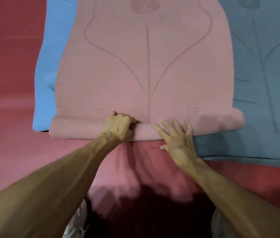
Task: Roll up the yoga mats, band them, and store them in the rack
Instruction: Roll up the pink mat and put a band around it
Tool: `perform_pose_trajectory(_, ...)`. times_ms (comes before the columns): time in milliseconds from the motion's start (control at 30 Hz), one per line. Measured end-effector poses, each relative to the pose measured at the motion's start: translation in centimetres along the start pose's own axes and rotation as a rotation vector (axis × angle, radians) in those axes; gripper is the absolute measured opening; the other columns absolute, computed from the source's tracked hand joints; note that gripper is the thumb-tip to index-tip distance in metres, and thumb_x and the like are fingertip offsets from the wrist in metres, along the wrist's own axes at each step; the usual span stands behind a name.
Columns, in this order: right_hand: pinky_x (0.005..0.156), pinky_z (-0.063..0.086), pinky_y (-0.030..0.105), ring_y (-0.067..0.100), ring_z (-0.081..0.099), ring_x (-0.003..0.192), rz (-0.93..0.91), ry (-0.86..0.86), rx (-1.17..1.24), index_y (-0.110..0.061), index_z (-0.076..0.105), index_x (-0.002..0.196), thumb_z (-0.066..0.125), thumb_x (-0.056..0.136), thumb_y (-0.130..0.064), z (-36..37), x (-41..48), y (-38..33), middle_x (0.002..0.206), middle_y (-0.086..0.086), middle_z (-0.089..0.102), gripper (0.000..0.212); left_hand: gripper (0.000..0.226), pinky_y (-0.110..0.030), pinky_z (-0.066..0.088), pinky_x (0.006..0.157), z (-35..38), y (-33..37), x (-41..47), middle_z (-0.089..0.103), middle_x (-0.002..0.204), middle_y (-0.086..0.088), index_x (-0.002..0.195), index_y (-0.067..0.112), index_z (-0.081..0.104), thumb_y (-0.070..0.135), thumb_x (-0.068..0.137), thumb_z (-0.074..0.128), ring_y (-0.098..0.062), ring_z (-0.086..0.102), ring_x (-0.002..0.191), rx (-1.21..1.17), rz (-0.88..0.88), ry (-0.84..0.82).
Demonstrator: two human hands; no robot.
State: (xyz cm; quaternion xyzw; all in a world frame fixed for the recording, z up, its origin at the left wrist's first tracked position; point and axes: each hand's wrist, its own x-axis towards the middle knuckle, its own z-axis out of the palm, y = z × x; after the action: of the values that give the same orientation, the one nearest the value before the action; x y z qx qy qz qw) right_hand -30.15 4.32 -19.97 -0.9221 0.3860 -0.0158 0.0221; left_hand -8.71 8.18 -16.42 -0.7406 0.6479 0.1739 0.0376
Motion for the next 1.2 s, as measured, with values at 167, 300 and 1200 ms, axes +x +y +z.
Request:
perform_pose_trajectory(167, 0.081, 0.045, 0.054, 0.023, 0.06, 0.085, -0.017, 0.062, 0.013, -0.025, 0.069, 0.112, 0.093, 0.04, -0.029, 0.2, 1.9, 0.7, 0.094, -0.004, 0.064, 0.077, 0.044, -0.031, 0.028, 0.09, 1.9, -1.2, -1.4, 0.067, 0.111, 0.007, 0.123, 0.03, 0.055, 0.016, 0.082, 0.059, -0.018, 0.056, 0.107, -0.138, 0.017, 0.116)
perform_pose_trajectory(300, 0.078, 0.046, 0.051, 0.025, 0.062, 0.083, -0.026, -0.037, 0.041, -0.018, 0.069, 0.109, 0.093, 0.042, -0.023, 0.4, 2.6, 1.2, 0.09, 0.001, 0.063, 0.071, 0.028, -0.033, 0.026, 0.085, 2.6, -0.8, -1.6, 0.062, 0.115, -0.001, 0.111, 0.022, 0.065, 0.016, 0.084, 0.061, -0.027, 0.054, 0.103, -0.076, 0.055, 0.231)
perform_pose_trajectory(1200, 0.099, 0.042, 0.031, 0.026, 0.054, 0.12, 0.02, -0.852, 0.259, -0.011, 0.053, 0.135, 0.082, 0.074, -0.031, -7.3, 1.1, -0.9, 0.134, 0.007, 0.057, 0.07, 0.066, -0.035, 0.045, 0.081, 0.3, 0.6, -10.1, 0.061, 0.115, -0.001, 0.136, 0.032, 0.05, 0.043, 0.075, 0.073, -0.027, 0.06, 0.105, -0.015, 0.113, -0.055)
